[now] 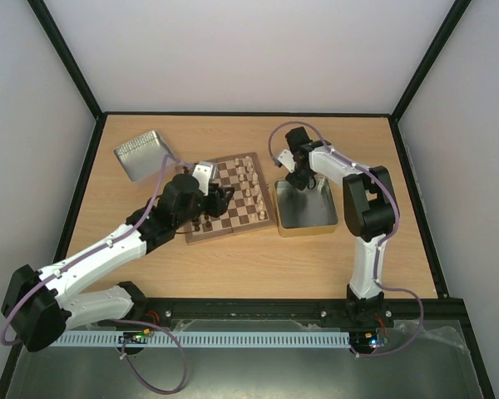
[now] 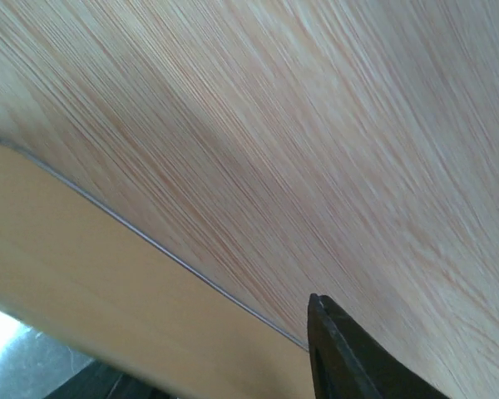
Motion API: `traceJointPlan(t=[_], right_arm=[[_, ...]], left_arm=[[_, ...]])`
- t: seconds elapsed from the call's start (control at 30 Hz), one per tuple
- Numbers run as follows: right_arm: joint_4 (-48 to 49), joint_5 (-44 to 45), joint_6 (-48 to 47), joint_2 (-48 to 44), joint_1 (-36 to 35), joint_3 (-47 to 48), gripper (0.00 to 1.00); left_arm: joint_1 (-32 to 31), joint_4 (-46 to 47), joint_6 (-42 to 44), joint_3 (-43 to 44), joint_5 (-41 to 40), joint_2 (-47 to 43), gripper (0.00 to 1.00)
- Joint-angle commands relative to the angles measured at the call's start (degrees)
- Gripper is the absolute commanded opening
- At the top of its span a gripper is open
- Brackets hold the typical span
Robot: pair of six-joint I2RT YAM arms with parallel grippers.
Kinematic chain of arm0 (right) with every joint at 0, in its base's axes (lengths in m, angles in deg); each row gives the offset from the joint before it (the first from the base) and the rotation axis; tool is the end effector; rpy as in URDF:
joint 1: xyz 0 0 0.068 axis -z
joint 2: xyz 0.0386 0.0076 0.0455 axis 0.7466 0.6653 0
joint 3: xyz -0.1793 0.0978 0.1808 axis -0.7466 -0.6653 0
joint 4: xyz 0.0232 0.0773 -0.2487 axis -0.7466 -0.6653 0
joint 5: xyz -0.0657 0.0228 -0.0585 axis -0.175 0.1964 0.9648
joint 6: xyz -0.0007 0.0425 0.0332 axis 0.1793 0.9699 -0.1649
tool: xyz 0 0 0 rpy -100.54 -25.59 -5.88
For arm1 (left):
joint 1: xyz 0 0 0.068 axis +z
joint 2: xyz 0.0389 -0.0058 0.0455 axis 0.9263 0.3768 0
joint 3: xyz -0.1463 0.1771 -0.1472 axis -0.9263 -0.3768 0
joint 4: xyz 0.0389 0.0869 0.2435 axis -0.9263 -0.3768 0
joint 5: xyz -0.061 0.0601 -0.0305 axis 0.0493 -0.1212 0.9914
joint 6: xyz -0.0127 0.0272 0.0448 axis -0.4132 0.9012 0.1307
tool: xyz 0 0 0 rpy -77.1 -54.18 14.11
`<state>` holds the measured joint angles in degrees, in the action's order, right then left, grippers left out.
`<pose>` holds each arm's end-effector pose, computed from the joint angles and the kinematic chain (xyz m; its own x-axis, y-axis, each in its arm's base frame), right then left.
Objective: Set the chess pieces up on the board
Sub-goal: Adjust the storage box at the center of the board.
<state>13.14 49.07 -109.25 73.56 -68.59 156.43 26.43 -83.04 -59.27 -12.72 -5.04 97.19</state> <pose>0.3937 0.1469 0.1742 -0.5344 -0.7815 -0.3221 -0.7794 0.6030 -0.1699 0.1926 -0.1678 0.2901 -0.4941 -0.1020 -0.8634 0.4702 0.8040 -0.3640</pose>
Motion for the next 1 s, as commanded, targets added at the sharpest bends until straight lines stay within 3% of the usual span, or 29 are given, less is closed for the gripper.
traceJointPlan(t=[0.0,0.3,0.6,0.97], right_arm=[[-1.8,4.0,0.7,-1.8,1.3,-4.1,0.37],[-1.1,6.1,3.3,-5.6,2.8,-8.5,0.11],[1.7,7.6,9.9,-9.8,4.0,-13.9,0.09],[2.5,18.3,41.3,-8.5,4.6,-17.0,0.09]], left_arm=[[0.5,1.9,-0.4,-1.2,0.5,-1.1,0.57],[0.6,1.7,-0.4,-0.8,1.0,-0.8,0.58],[0.7,1.9,-0.4,-0.7,1.4,-0.9,0.57],[0.7,1.9,-0.1,-0.2,1.9,-0.5,0.58]])
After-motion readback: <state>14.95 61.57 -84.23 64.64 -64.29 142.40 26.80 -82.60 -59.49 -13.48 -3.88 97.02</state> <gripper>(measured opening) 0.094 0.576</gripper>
